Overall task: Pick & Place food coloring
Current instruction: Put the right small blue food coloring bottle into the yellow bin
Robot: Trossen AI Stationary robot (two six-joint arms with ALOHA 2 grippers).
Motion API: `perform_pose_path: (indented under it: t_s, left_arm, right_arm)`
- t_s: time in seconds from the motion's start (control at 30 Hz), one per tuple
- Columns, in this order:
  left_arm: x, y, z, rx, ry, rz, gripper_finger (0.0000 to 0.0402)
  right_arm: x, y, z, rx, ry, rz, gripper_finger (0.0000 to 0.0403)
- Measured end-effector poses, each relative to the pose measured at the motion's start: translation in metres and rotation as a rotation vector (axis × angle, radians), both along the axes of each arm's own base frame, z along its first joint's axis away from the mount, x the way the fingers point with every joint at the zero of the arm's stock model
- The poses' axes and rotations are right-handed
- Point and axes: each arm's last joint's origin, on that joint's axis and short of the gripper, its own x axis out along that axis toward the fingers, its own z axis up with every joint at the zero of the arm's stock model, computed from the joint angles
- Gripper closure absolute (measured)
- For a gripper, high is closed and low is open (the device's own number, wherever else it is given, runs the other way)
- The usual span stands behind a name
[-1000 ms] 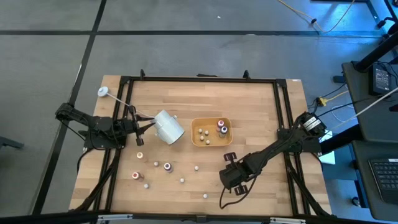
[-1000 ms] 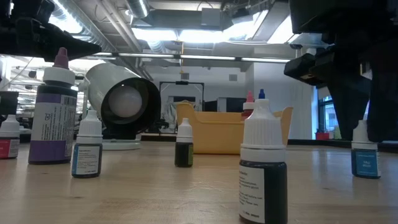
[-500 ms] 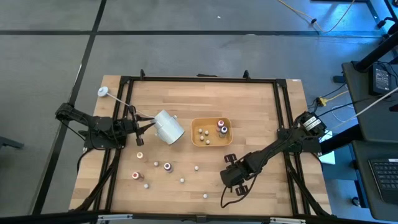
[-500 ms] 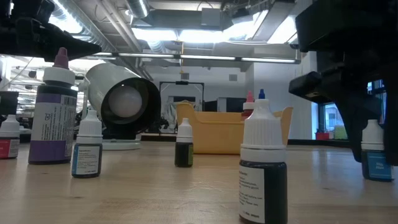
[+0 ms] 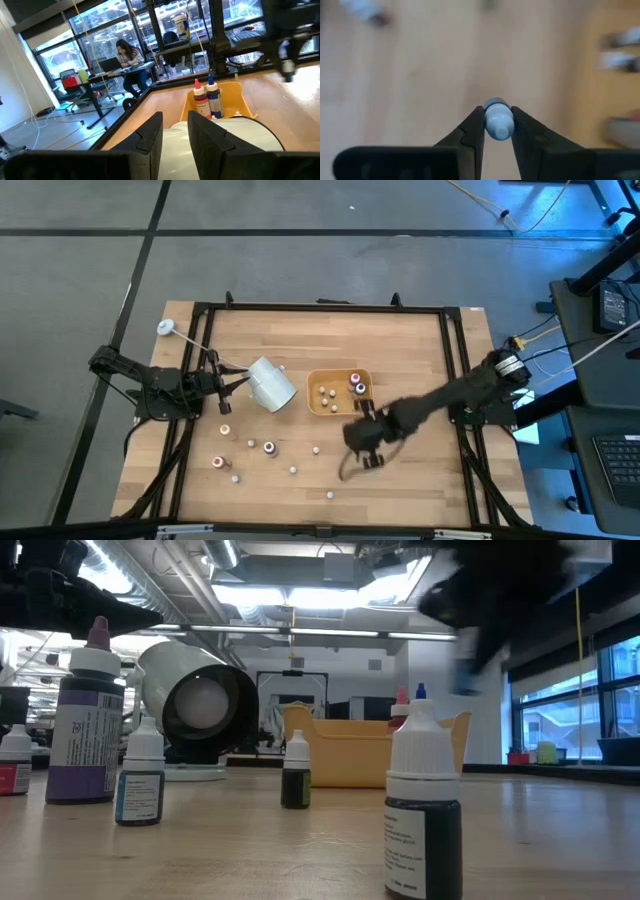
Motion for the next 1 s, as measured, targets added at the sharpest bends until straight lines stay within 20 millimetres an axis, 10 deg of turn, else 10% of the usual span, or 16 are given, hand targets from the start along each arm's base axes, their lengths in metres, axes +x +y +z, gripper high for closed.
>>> perform_pose_path:
  t_s: [0.4,1.0]
  left_arm:
    - [0.0,0.0,0.0,0.025,0.009,0.003,0.0313]
    - [0.0,0.0,0.0,0.026,0.01,0.004,0.0313]
  right_arm:
    - [0.038,-0.118,0.007,-0.05,-0.056,-0.164,0.0321]
    - [0.057,-0.129,-0.034,-0.002,0.015,-0.131,0.032]
